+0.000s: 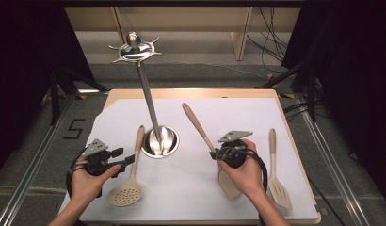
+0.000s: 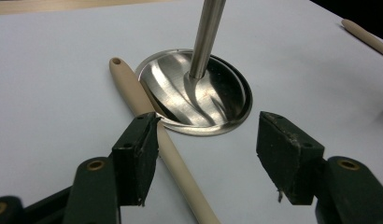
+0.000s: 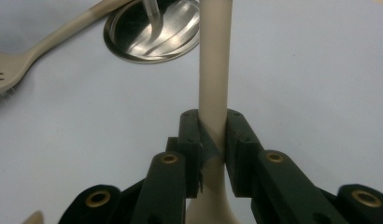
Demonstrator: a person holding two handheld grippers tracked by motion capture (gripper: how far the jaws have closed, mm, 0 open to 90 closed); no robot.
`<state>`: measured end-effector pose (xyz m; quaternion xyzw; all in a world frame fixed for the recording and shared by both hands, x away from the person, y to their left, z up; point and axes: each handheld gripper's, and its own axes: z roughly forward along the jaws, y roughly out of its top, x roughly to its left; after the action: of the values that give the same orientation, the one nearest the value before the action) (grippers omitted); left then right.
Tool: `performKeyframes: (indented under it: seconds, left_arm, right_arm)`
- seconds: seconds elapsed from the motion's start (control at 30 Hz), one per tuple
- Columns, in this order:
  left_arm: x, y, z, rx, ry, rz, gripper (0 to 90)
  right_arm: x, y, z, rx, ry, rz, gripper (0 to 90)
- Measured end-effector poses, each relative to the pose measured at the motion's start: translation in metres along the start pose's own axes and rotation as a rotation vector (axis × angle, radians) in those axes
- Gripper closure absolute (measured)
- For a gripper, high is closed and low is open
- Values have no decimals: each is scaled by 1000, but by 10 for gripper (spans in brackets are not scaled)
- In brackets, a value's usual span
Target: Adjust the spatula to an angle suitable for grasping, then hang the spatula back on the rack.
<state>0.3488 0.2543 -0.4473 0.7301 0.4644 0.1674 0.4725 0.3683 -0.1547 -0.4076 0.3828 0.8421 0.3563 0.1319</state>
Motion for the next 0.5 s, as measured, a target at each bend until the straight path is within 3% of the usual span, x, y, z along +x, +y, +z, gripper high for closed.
performKeyframes:
  seconds: [0.03,0.17,0.23,0.3,0.33,0.4,0.47,0.5]
  left_arm:
    - [-1,1,0,-6,4,-2,384]
    - [-3,3,-1,-25,-6,-1,394]
    - [-6,8,-2,-56,-27,-5,396]
    - [-10,15,-3,-85,-52,1,399]
    - [-13,19,-3,-97,-62,0,402]
    - [-18,26,-3,-116,-77,13,403]
    - [-31,40,-4,-138,-128,24,406]
    - [-37,45,-4,-151,-147,19,408]
  right_arm:
    - [2,-1,1,-34,2,17,791]
    - [2,-1,-2,-30,8,17,791]
    - [1,0,-4,-34,9,2,791]
    - [4,1,-6,-47,16,21,791]
    - [3,1,-5,-67,13,-7,791]
    - [5,1,-7,-69,12,5,791]
    - [9,2,-11,-92,6,-1,791]
    - [11,2,-12,-104,10,20,791]
